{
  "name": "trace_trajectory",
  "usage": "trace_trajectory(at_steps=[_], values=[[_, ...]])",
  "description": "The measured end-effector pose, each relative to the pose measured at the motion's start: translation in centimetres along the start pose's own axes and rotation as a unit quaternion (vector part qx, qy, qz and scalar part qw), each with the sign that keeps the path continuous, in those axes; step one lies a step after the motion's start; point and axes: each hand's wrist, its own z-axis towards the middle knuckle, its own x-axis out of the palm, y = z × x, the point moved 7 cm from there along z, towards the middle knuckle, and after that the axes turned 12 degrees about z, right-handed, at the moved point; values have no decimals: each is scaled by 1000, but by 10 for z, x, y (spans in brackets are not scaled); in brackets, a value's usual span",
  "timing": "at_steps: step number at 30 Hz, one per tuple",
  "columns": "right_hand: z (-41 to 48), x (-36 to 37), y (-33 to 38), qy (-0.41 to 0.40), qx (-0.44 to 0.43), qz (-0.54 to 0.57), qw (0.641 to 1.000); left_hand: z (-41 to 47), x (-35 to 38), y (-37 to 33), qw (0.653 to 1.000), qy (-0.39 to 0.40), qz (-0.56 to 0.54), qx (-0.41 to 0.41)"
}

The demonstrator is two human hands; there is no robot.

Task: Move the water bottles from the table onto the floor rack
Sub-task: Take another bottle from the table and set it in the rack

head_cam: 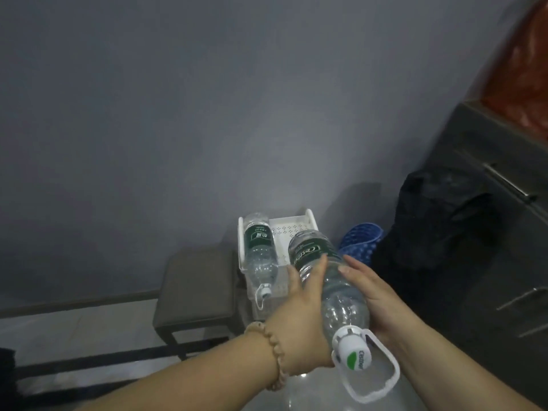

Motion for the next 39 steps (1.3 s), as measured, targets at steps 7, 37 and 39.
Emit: trace_trajectory(at_steps=[7, 37, 39], values=[[123, -26, -6, 22, 12, -44, 999, 97, 10, 69, 939, 139, -315, 3], [331, -64, -92, 195, -83, -548, 809, 252, 133, 202, 970, -87, -79, -211], [331, -63, -92, 195, -89, -543, 812, 254, 133, 203, 970, -97, -82, -209]])
